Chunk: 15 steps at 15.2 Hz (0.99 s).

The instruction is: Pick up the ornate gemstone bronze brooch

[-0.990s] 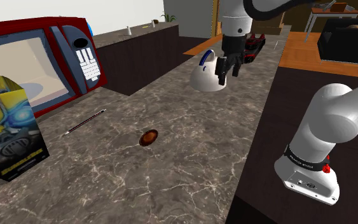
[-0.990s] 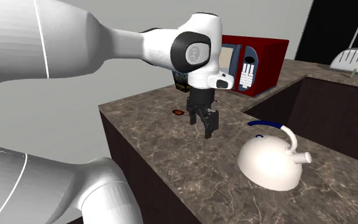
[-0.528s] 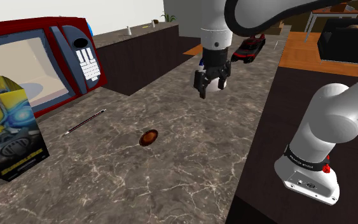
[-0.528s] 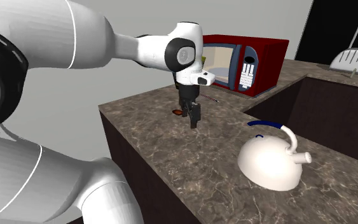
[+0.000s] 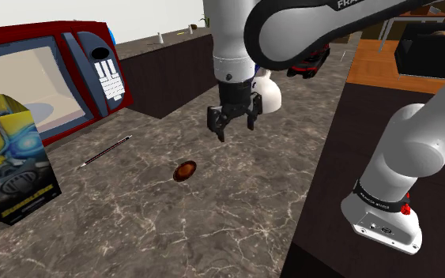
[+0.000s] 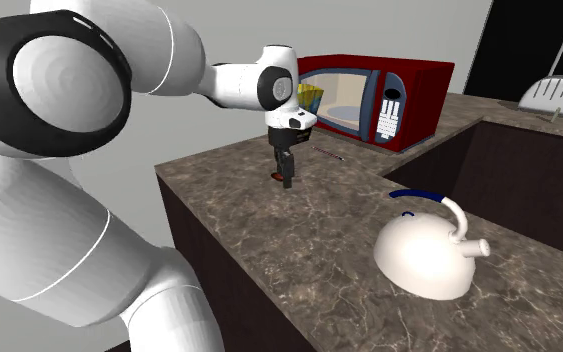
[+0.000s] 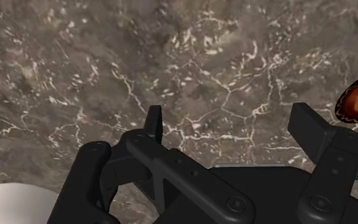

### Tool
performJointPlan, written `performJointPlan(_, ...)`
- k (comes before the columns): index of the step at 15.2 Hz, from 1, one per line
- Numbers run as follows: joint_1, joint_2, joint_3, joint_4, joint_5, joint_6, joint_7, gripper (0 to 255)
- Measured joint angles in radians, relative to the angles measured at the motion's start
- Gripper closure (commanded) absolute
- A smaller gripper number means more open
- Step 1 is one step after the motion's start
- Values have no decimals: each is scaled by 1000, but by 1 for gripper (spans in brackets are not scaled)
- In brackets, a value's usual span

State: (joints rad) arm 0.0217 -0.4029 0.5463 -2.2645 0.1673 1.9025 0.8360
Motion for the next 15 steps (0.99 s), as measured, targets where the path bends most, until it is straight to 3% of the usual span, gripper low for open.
performJointPlan(5, -34, 198, 129, 139, -88, 43, 234, 0)
performJointPlan(8, -38, 354, 195, 248, -192, 54, 397, 0)
performJointPlan(12, 5, 548, 224, 407, -337, 24, 585, 0)
performJointPlan(15, 21, 585, 222, 409, -367, 46, 623, 0)
